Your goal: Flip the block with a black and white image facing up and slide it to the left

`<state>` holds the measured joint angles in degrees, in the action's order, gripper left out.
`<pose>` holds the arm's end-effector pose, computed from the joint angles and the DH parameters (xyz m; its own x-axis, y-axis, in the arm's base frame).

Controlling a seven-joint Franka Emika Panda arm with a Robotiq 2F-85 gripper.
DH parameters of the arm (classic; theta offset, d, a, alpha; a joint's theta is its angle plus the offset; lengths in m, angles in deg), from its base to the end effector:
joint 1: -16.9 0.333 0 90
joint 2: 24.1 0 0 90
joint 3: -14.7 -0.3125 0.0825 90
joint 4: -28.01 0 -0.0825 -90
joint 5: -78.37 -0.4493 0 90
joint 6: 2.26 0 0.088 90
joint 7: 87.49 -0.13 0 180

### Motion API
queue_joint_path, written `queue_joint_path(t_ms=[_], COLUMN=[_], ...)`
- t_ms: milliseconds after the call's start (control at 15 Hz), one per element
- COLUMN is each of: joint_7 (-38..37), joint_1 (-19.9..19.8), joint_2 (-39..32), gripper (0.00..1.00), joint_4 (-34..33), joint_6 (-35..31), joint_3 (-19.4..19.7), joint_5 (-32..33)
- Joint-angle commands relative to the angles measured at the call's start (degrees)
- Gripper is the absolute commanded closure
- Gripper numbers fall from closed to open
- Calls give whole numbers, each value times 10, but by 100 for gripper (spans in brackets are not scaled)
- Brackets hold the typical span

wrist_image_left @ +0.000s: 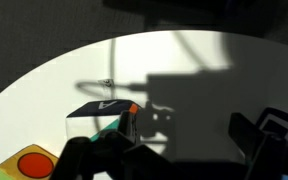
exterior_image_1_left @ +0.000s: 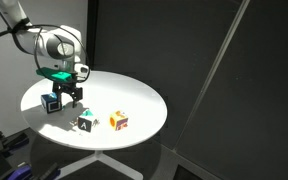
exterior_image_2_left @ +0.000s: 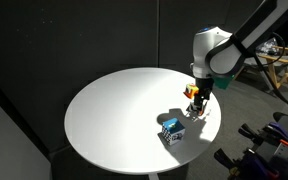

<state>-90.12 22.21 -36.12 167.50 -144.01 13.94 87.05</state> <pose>0.4948 0.0513 0.1230 0.9695 0.1767 -0.1701 0.1919 -0.9784 0.0771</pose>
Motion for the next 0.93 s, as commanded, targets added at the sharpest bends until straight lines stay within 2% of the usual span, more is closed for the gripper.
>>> queue_joint_path(t_ms=[0, 333, 867], joint_7=[-35, -63, -112], joint_1=[1, 5, 5], joint_2=[27, 65, 115], gripper=[0, 0, 0], joint_4=[4, 26, 49], joint_6=[16, -10, -8], joint_3=[-17, -30, -32], joint_5=[-45, -76, -60])
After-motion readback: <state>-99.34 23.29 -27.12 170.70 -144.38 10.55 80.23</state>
